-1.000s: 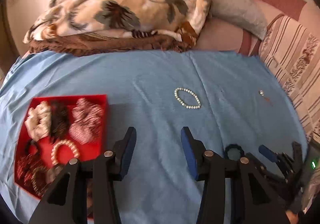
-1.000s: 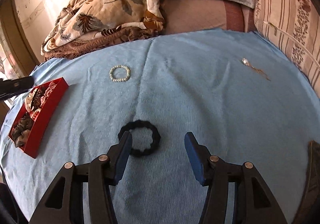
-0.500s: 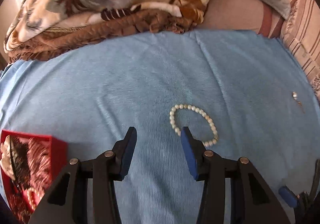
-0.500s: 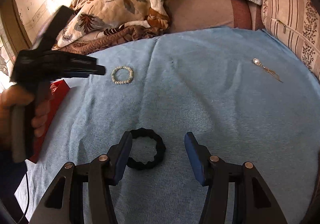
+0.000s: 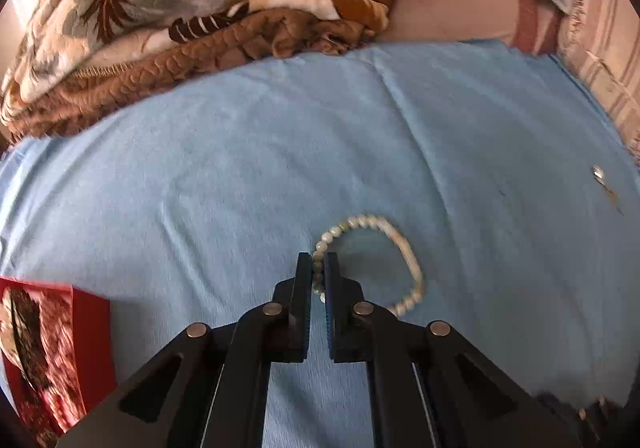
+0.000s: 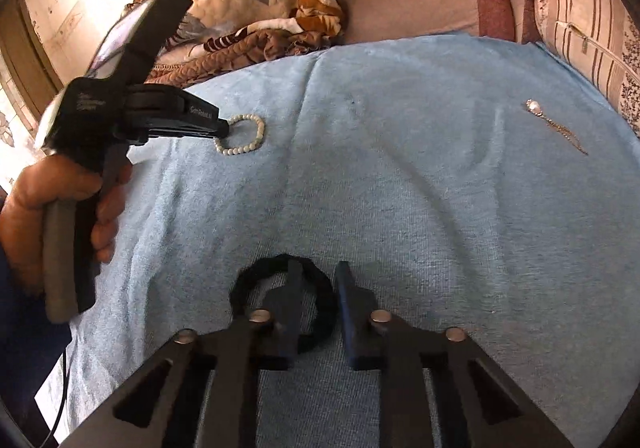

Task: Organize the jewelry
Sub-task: 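Grasp the small pearl bracelet with the left gripper while the right grasps the black hair tie, then carry the small pearl bracelet and black hair tie toward the red tray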

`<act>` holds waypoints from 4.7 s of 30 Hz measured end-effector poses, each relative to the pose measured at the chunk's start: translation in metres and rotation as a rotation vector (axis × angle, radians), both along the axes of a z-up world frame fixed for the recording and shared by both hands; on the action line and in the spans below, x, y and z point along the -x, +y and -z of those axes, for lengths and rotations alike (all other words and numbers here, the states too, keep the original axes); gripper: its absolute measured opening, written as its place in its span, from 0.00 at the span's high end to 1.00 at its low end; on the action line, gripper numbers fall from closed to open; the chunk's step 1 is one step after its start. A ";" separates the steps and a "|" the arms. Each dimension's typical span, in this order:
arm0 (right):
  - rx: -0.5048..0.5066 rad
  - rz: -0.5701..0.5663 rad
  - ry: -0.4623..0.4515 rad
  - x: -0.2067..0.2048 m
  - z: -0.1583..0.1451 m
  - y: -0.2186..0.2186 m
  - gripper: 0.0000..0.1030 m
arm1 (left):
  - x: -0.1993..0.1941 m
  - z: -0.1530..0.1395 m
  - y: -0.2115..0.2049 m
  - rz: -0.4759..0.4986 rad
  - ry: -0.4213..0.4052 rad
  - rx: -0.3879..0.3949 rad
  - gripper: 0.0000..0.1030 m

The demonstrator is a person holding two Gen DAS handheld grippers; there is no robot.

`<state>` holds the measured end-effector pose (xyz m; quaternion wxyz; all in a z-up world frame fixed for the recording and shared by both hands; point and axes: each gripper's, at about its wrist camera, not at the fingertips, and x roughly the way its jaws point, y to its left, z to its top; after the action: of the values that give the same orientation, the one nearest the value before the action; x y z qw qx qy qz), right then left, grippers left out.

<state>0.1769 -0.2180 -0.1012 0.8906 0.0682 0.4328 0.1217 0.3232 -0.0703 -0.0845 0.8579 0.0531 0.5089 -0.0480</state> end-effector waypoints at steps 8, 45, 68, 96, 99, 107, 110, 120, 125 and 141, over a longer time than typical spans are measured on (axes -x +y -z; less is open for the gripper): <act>-0.047 0.011 0.033 0.005 -0.002 -0.003 0.85 | 0.078 -0.003 0.020 0.043 0.049 0.091 0.95; -0.077 0.027 0.028 0.003 -0.003 -0.005 0.89 | 0.120 -0.041 -0.001 0.054 -0.106 0.109 0.95; -0.126 0.039 -0.048 0.011 -0.020 -0.011 0.90 | 0.182 -0.084 0.012 0.078 -0.162 0.171 0.95; -0.109 0.065 -0.095 0.079 -0.028 0.004 0.90 | 0.251 -0.120 0.049 0.001 -0.213 0.158 0.95; -0.101 0.072 -0.082 0.095 -0.027 0.008 0.90 | 0.262 -0.127 0.052 -0.007 -0.238 0.145 0.95; -0.110 0.060 -0.083 0.123 -0.042 0.017 0.90 | 0.287 -0.139 0.056 -0.017 -0.299 0.080 0.95; -0.104 0.044 -0.095 0.131 -0.051 0.024 0.90 | 0.293 -0.141 0.059 -0.020 -0.306 0.079 0.95; -0.094 0.009 -0.136 0.146 -0.077 0.042 0.90 | 0.300 -0.144 0.069 -0.050 -0.310 0.076 0.95; -0.081 -0.006 -0.149 0.152 -0.087 0.049 0.90 | 0.304 -0.145 0.077 -0.074 -0.316 0.065 0.95; -0.047 -0.083 -0.198 0.164 -0.119 0.081 0.90 | 0.315 -0.147 0.109 -0.153 -0.306 0.065 0.95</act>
<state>0.0129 -0.1367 0.0178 0.9214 0.0585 0.3421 0.1746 0.0080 0.0384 0.0629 0.9278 -0.0068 0.3729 0.0095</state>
